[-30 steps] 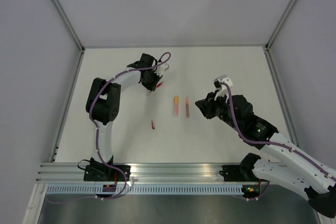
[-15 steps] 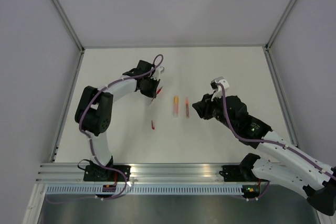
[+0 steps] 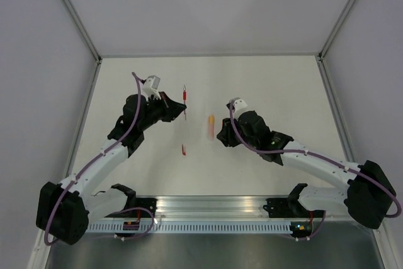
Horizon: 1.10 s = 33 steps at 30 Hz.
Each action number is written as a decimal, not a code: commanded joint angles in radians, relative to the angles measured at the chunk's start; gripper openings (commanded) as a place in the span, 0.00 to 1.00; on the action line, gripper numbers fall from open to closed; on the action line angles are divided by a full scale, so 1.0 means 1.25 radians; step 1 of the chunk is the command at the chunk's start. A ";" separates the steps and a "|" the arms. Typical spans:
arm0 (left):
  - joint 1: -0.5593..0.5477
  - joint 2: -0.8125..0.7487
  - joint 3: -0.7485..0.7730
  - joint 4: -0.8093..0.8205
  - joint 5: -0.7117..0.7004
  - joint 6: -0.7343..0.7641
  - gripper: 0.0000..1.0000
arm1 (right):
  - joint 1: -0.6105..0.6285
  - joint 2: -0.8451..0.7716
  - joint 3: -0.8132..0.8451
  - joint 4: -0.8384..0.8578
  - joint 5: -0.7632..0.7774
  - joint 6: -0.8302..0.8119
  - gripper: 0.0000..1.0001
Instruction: Insert the pens into the pen caps
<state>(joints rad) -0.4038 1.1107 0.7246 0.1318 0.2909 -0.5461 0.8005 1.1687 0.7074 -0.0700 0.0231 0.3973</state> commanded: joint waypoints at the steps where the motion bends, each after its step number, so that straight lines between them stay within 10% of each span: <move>1: -0.002 -0.111 -0.093 0.155 0.068 -0.150 0.02 | 0.023 0.055 0.043 0.063 -0.044 0.010 0.38; 16: -0.002 -0.471 -0.285 0.186 0.026 -0.069 0.02 | 0.142 0.306 0.233 -0.016 0.078 0.037 0.38; 23: -0.002 -0.634 -0.289 0.051 -0.143 -0.039 0.02 | 0.183 0.425 0.295 0.024 0.043 0.114 0.01; 33: -0.002 -0.670 -0.277 0.007 -0.193 -0.025 0.02 | 0.253 0.552 0.359 0.084 0.059 0.167 0.00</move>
<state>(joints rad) -0.4057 0.2684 0.3687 0.1574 0.0879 -0.6098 1.0790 1.8194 1.0996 -0.0208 0.0807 0.5652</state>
